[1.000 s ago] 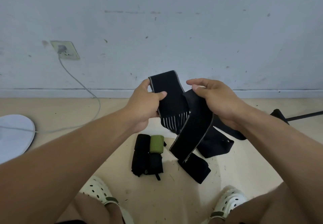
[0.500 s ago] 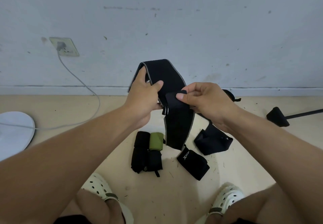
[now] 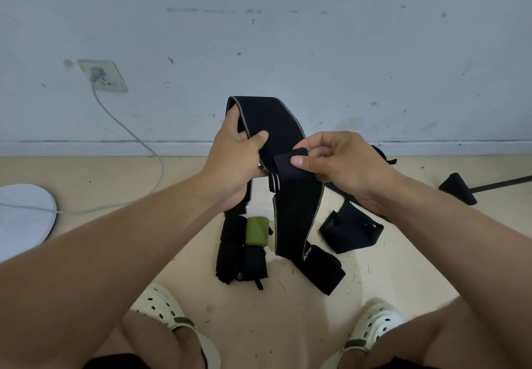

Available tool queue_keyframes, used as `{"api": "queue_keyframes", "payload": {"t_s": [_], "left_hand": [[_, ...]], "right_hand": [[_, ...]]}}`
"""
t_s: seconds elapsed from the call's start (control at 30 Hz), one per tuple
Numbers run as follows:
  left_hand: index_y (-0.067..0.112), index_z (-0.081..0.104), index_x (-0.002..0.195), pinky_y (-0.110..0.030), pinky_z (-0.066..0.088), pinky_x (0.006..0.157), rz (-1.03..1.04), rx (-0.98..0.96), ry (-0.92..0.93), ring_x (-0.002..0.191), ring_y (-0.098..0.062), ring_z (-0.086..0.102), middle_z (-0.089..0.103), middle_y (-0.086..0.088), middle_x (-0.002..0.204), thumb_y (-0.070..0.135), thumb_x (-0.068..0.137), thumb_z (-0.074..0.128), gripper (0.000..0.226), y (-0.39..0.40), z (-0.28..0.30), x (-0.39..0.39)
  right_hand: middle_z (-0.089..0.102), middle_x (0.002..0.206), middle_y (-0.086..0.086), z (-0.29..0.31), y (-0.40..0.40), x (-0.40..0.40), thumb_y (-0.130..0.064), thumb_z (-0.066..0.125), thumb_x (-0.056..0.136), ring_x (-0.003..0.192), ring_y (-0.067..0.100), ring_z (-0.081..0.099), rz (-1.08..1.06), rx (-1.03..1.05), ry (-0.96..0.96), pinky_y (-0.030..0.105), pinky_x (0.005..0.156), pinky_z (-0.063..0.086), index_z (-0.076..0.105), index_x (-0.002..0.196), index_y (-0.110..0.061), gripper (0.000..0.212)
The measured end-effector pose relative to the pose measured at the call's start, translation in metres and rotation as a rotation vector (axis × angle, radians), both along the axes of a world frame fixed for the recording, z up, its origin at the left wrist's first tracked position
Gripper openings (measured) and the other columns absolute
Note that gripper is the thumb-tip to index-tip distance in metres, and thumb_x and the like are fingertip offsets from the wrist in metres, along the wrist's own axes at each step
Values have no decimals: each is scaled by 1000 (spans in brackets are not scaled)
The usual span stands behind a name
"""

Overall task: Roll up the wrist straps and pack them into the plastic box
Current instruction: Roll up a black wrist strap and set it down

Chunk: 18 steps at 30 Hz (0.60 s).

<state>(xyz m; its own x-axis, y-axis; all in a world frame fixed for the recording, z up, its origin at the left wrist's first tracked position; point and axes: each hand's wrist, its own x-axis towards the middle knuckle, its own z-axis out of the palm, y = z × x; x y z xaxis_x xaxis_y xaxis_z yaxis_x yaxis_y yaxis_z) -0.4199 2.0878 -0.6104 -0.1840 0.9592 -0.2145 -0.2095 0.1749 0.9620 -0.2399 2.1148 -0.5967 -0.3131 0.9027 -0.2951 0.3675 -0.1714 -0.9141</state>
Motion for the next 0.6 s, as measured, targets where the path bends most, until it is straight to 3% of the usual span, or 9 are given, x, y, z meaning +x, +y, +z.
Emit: {"api": "queue_keyframes", "payload": {"t_s": [0.17, 0.43, 0.6], "left_hand": [[25, 53, 137, -38, 65, 68, 13, -2, 6, 100, -18, 77, 76, -2, 116, 1, 107, 49, 39, 1, 1, -3], [26, 51, 139, -41, 65, 72, -43, 6, -19, 105, -24, 76, 75, -4, 119, 0, 103, 58, 45, -2, 2, 0], [25, 50, 138, -47, 66, 78, -98, 32, 5, 103, -24, 77, 76, -7, 115, -15, 82, 77, 74, -7, -1, 1]], "right_hand": [[67, 61, -12, 0, -1, 2, -13, 81, 89, 53, -2, 60, 14, -1, 3, 9, 56, 46, 74, 96, -18, 11], [71, 75, 1, -1, -2, 0, -17, 83, 87, 57, 1, 62, -48, 30, -10, 17, 63, 49, 73, 92, -19, 11], [70, 78, 4, -2, -1, 1, -19, 85, 85, 54, 2, 59, -52, 41, -40, 26, 71, 50, 72, 94, -18, 16]]}}
